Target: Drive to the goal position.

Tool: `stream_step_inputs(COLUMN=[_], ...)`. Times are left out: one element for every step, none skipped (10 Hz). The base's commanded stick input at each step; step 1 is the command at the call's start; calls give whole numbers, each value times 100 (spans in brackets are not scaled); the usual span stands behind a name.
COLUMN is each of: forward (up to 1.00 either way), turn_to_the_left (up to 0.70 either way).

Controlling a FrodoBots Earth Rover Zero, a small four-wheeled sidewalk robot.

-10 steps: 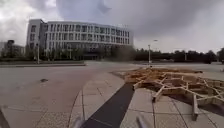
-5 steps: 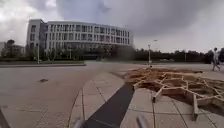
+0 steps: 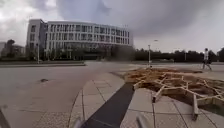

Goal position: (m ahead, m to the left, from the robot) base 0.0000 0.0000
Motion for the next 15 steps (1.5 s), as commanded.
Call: stream_step_inputs(forward=[4, 4, 4, 4, 4, 4, 4, 4, 4, 4, 4, 4, 4, 4, 4], turn_to_the_left=[0, 0, 0, 0, 0, 0, 0, 0, 0, 0, 0, 0, 0, 0, 0])
